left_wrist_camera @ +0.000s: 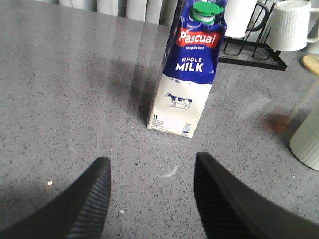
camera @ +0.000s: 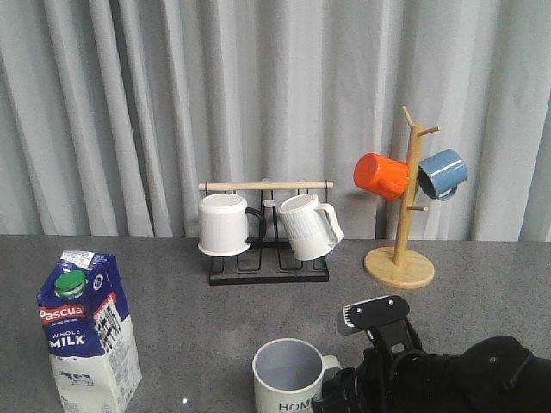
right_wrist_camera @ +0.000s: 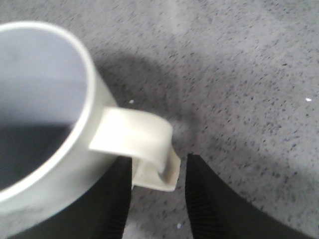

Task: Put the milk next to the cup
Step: 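Release the mug and withdraw the right gripper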

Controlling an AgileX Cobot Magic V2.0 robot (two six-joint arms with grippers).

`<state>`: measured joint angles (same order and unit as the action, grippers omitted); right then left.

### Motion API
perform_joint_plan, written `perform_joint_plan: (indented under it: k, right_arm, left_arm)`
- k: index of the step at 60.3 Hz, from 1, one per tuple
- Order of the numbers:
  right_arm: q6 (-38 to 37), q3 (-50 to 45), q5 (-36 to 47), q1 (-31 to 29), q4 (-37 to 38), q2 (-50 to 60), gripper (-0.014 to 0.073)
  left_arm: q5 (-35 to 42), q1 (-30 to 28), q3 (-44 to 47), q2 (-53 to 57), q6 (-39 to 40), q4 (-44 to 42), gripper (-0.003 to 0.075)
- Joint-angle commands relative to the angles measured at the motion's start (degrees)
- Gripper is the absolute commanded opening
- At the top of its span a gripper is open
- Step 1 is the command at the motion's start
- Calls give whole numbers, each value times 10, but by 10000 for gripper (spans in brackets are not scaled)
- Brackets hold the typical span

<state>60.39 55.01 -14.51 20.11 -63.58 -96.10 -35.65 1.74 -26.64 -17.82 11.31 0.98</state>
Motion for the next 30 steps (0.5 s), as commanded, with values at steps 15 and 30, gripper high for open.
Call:
perform_joint_plan:
  k: [15, 30]
  right_arm:
    - [-215, 15, -92, 0, 229, 104, 267]
    - [-318, 15, -188, 0, 392, 260, 35]
  left_arm:
    - [22, 0, -17, -9, 1, 5, 377]
    - [12, 0, -17, -9, 1, 5, 377]
